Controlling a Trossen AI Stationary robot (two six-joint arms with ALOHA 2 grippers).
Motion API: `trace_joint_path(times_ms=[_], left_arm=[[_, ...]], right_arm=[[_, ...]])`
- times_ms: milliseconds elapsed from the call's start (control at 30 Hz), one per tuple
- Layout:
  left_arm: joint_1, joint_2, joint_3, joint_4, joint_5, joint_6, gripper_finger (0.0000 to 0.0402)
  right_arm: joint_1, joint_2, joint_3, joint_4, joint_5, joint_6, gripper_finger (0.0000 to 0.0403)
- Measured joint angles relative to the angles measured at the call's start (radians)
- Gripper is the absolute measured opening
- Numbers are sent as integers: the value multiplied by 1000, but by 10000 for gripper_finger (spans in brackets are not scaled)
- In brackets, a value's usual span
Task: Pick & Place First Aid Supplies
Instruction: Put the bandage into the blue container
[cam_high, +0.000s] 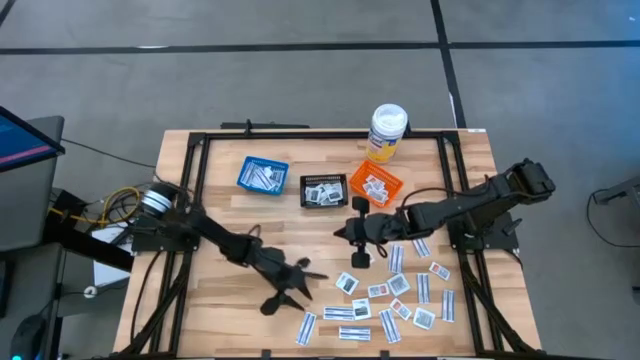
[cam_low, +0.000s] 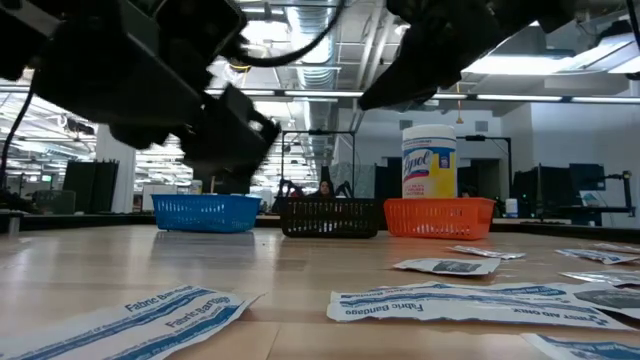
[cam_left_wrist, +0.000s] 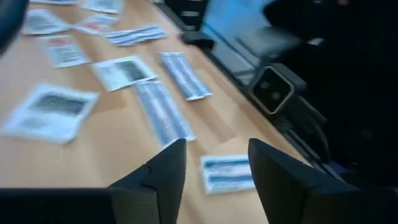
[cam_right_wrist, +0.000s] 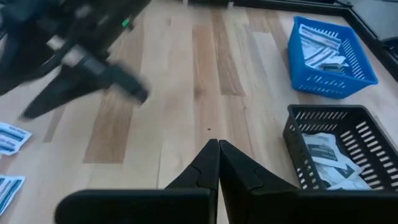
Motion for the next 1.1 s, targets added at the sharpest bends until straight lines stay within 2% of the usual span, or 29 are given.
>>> trace_joint_path(times_ms=[100, 200, 367, 600, 700, 867, 1100], left_arm=[[7, 72, 58, 0, 110, -2, 179], [15, 107, 85, -5, 172, -4, 177], [15, 135, 113, -12, 193, 22, 173], [18, 157, 125, -18, 163, 206, 173], [18, 162, 123, -32, 110, 283, 173], [16, 175, 126, -46, 89, 278, 172], [-34, 203, 129, -53, -11, 266, 172]], right_arm=[[0, 0, 0, 1, 0, 0, 1], [1, 0, 0, -10, 0, 0, 1], [3, 0, 0, -20, -3, -16, 1], [3, 0, 0, -21, -3, -19, 1], [3, 0, 0, -23, -3, -19, 1], [3, 0, 0, -21, -3, -41, 1], [6, 0, 0, -23, -3, -42, 1]])
